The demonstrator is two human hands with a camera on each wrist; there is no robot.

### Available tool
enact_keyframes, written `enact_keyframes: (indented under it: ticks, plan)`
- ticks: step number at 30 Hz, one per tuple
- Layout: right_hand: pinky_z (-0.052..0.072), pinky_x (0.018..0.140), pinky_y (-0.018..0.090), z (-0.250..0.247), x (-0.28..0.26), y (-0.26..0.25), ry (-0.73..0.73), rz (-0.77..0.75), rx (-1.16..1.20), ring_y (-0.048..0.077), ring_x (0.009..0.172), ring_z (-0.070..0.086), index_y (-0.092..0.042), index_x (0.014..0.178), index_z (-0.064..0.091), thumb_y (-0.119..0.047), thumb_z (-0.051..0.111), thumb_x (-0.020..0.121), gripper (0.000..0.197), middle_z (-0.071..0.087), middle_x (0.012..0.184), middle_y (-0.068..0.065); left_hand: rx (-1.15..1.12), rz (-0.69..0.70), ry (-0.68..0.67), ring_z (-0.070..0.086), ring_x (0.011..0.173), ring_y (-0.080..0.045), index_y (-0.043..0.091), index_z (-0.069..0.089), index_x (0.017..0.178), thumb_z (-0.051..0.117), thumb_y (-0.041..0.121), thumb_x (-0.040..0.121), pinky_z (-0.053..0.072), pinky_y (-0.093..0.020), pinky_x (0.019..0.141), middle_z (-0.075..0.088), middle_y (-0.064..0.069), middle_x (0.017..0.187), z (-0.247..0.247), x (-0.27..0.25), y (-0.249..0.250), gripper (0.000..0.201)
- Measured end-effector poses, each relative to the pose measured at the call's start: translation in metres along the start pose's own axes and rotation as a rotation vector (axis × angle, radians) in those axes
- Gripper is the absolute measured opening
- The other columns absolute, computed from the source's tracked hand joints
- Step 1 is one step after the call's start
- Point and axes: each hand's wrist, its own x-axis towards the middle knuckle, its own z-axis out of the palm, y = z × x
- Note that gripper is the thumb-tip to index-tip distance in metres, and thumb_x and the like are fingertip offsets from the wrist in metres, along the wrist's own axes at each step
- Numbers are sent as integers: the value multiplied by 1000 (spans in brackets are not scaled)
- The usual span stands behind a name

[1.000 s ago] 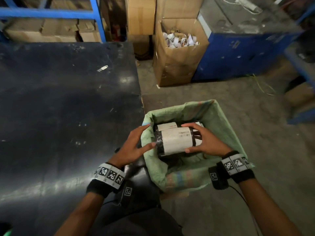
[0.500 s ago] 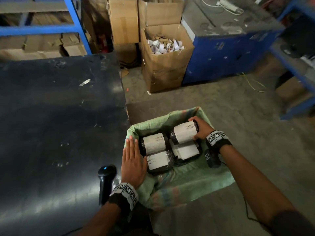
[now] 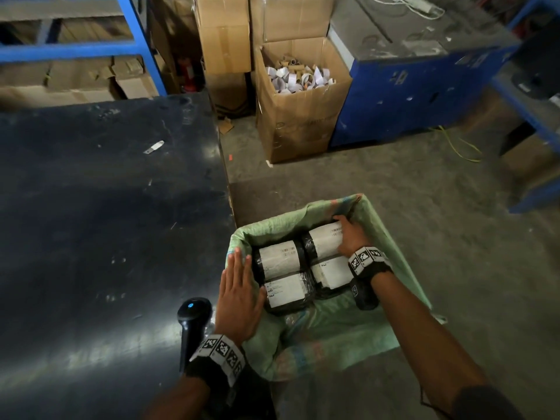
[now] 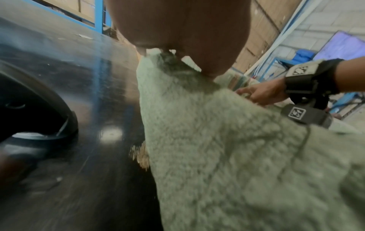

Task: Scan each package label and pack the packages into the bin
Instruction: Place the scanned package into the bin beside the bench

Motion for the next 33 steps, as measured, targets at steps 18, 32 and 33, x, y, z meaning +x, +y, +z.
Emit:
enact_keyframes:
  ticks: [18,32,33]
  plan:
    - [51,94,34,129,-205,-232,-145,-287,489,19,102,65,-30,143,41,-48,58,90,59,62,121,1,-119,-389,255,22,153,-31,11,42,151,24,46,97,33,-52,118,29,-15,163,-60,-90,-214,67]
    - [56,84,48,239,-196,-264,-350,215,1059,32,88,68,-46,139,25,-41,40,101,42,61,121,19,21,-467,59,-5,156,-26,23,14,161,23,40,103,10,-51,126,-3,-10,169,-6,-154,-301,62]
    - [57,74,43,241,-195,-265,-350,240,1093,31,74,68,-43,140,25,-38,39,102,41,64,109,21,29,-462,62,-4,157,-26,23,14,161,25,39,103,10,-51,126,-3,-10,169,-4,-155,-303,61]
